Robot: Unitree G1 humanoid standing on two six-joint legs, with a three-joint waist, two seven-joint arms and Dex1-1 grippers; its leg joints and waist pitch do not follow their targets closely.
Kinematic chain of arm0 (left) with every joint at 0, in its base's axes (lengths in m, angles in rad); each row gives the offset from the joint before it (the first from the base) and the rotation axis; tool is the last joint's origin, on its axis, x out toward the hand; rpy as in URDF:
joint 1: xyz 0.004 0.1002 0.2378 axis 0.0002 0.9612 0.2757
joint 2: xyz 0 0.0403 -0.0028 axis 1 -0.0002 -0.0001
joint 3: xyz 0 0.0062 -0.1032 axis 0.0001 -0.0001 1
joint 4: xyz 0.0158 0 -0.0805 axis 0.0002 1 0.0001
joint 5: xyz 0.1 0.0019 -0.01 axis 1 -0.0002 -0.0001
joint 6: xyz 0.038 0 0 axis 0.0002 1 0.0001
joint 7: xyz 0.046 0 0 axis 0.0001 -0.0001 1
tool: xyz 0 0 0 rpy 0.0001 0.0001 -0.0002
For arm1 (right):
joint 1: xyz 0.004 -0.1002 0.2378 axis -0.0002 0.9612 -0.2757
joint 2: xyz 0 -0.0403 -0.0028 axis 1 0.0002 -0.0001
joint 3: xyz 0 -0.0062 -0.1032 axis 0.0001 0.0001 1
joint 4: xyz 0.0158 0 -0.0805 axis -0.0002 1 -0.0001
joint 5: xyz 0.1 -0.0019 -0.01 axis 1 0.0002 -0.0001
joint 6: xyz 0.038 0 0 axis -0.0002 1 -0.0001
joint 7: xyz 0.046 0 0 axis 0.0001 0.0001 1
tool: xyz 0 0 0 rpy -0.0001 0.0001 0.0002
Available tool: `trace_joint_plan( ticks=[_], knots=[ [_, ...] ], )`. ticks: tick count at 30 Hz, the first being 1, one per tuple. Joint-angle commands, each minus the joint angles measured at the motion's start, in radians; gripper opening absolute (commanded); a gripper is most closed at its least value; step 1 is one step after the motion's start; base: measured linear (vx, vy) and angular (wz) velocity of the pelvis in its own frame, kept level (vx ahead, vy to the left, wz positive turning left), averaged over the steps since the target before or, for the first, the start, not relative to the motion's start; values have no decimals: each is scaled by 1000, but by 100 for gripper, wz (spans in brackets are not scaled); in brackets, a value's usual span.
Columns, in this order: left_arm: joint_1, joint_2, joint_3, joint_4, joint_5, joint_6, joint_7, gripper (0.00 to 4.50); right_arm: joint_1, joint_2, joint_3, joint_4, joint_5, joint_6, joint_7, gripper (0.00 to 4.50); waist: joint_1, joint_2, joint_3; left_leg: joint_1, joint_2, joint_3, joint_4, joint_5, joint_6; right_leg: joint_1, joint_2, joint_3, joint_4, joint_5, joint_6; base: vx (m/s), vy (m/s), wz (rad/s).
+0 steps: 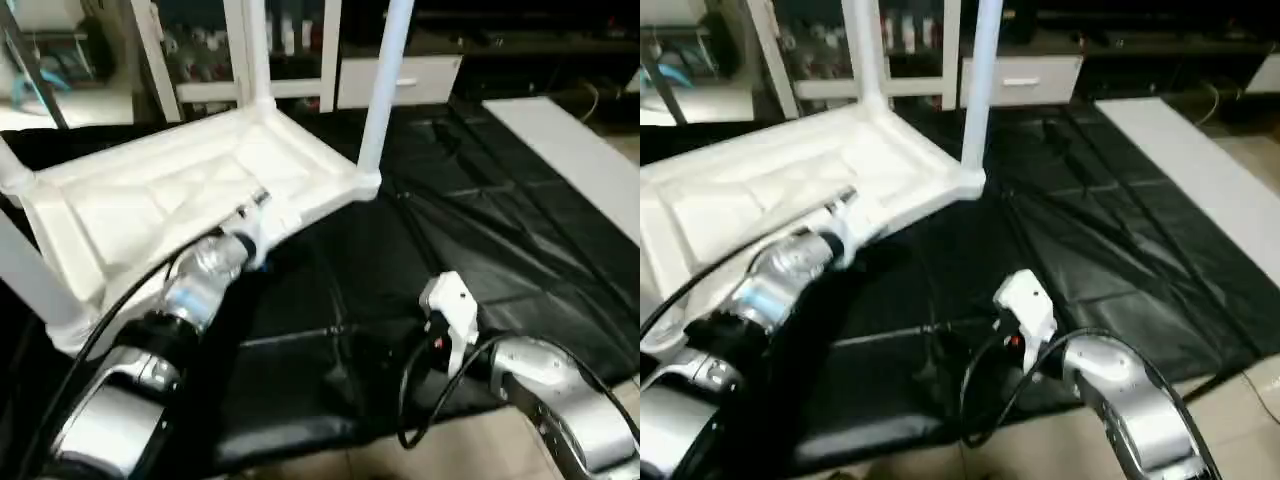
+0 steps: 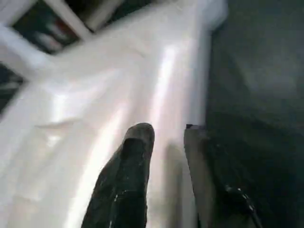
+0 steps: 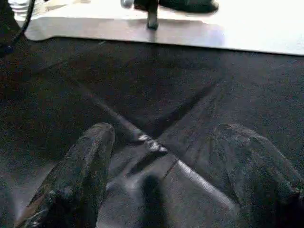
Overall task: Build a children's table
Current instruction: Rotate table base
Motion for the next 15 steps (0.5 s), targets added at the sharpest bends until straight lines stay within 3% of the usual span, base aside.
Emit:
trace_joint_plan(
  ticks=[1,2,3,4,5,6,7,8,9,10,11,12,14,15],
  knots=[
    [44,-38,76,-65,-112,-30,-45,143,11,6,-23,-25,3,-2,-15,364,9,9,-75,20,50,-29,-70,-130,72,47,-35,25,-34,-11,-263,0,0,0],
    [102,-53,118,-163,-215,-17,-142,143,21,13,-39,-38,18,-1,-21,364,12,13,-71,17,54,-27,-74,-134,76,51,-40,25,-38,-10,-286,0,0,0],
    [102,-53,118,-163,-215,-17,-142,143,21,13,-39,-38,18,-1,-21,364,12,11,-72,17,53,-25,-73,-140,78,48,-36,24,-37,-12,-286,0,0,0],
    [249,-17,148,-415,-431,104,-372,143,39,28,-73,-62,46,-7,-33,364,19,19,-73,20,58,-30,-76,-145,74,52,-43,24,-31,-18,-298,0,0,0],
    [273,-4,152,-460,-467,139,-405,143,41,31,-79,-65,50,-8,-35,364,14,21,-69,16,58,-27,-81,-164,70,49,-38,24,-31,-41,-298,0,0,0],
    [273,-4,152,-460,-467,139,-405,143,41,31,-79,-65,50,-8,-35,364,10,23,-67,20,57,-24,-82,-192,69,43,-31,23,-36,-67,-292,0,0,0],
    [309,18,158,-526,-520,196,-449,143,45,35,-87,-67,56,-11,-38,364,8,26,-67,26,55,-25,-84,-241,53,41,-29,24,-40,-119,-276,0,0,0],
    [333,39,160,-573,-560,239,-485,161,47,38,-92,-68,59,-15,-39,364,8,28,-62,24,56,-25,-88,-261,44,41,-30,24,-43,-154,-268,0,0,0],
    [344,54,156,-593,-583,255,-498,170,47,40,-94,-67,61,-18,-40,364,7,29,-54,29,56,-25,-93,-333,16,33,-28,25,-53,-252,-240,0,0,0],
    [380,105,170,-652,-648,318,-536,176,51,41,-97,-68,65,-28,-38,364,10,40,-50,39,53,-27,-95,-398,-14,26,-27,25,-63,-336,-208,0,0,0],
    [380,105,170,-652,-648,318,-536,180,51,41,-97,-68,65,-28,-38,364,11,36,-51,45,55,-28,-95,-417,-29,23,-30,27,-65,-356,-198,0,0,0],
    [403,144,191,-688,-699,377,-564,190,52,42,-99,-69,68,-33,-36,364,4,32,-44,31,52,-33,-102,-434,-37,29,-26,27,-67,-397,-170,0,0,0],
    [495,280,286,-798,-846,546,-669,216,54,47,-106,-73,78,-42,-30,364,4,35,-47,35,49,-35,-103,-441,-52,24,-29,31,-62,-429,-152,0,0,0],
    [529,325,331,-818,-892,589,-705,221,54,49,-108,-73,77,-43,-28,364,-9,35,-42,20,45,-41,-110,-442,-52,33,-26,28,-61,-457,-138,0,0,0]
  ],
)
